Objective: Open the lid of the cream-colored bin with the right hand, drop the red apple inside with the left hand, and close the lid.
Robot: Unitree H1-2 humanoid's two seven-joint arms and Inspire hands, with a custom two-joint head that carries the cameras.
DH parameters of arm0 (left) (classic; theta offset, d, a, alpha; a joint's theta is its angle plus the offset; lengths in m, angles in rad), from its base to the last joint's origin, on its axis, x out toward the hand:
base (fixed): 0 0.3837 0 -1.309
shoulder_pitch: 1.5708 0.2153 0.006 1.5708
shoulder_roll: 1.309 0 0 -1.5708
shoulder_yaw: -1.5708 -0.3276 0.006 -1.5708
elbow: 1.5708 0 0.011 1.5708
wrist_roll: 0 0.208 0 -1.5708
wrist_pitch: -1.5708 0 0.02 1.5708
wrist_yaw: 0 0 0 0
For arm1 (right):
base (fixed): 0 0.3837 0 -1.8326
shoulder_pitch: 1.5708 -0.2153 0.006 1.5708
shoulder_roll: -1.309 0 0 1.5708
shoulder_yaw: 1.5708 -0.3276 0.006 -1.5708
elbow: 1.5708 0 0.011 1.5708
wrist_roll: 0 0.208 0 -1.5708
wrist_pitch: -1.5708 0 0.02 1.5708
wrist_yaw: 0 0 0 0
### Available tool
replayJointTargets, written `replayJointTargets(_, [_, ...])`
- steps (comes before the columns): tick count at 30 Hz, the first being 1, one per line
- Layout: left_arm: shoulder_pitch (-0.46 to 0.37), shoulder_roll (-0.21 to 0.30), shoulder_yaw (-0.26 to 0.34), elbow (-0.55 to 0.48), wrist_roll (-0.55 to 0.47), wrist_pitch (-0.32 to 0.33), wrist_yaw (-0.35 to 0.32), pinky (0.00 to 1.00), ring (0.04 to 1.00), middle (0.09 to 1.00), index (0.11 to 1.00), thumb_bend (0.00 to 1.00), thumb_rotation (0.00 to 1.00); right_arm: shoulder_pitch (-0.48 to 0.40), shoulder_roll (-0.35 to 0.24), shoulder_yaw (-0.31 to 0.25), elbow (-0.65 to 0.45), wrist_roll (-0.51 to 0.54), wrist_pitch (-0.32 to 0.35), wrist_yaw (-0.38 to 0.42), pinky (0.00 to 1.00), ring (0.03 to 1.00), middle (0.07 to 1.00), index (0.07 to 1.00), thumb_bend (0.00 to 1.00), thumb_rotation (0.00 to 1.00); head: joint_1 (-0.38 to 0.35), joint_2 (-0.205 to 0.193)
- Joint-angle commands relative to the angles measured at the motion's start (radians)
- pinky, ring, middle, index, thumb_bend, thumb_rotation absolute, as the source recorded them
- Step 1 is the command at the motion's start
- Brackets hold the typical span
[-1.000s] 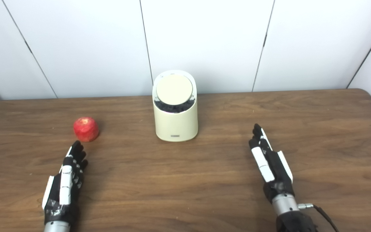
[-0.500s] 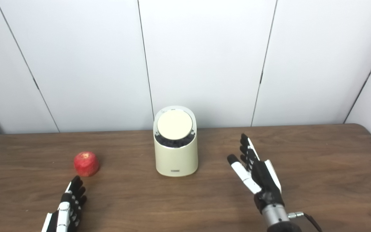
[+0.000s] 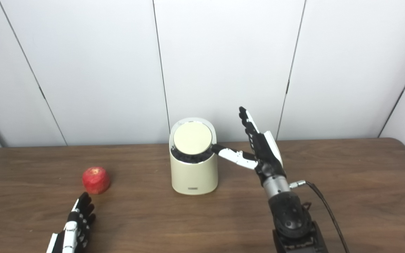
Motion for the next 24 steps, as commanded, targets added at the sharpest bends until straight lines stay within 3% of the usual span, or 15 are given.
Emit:
replayJointTargets(1, [0.002,-0.016,-0.013,0.028,0.004,-0.029,-0.003,1.0,1.0,1.0,1.0,0.43,0.96,-0.079,-0.008,0.013,0.01,-0.03,-0.009,-0.004,0.97,0.985,0.974,0.97,0.93,0.41,0.002,0.003])
replayJointTargets(6, [0.004,-0.029,-0.02,0.021,0.012,-0.023,0.005,1.0,1.0,1.0,1.0,0.41,0.95,-0.184,-0.019,0.049,0.125,-0.086,-0.035,-0.011,0.91,0.967,0.962,0.952,0.9,0.33,0.019,0.003])
replayJointTargets(15, [0.005,-0.034,-0.019,0.029,-0.002,-0.039,-0.004,1.0,1.0,1.0,1.0,0.31,0.91,-0.311,-0.049,0.116,0.299,-0.144,-0.064,0.002,0.9,0.954,0.96,0.958,0.92,0.29,0.02,0.006])
replayJointTargets(24, [0.01,-0.034,-0.022,0.013,-0.005,-0.019,-0.005,1.0,1.0,1.0,1.0,0.41,0.98,-0.353,-0.044,0.126,0.374,-0.162,-0.074,-0.009,0.89,0.94,0.944,0.932,0.91,0.25,0.021,0.014])
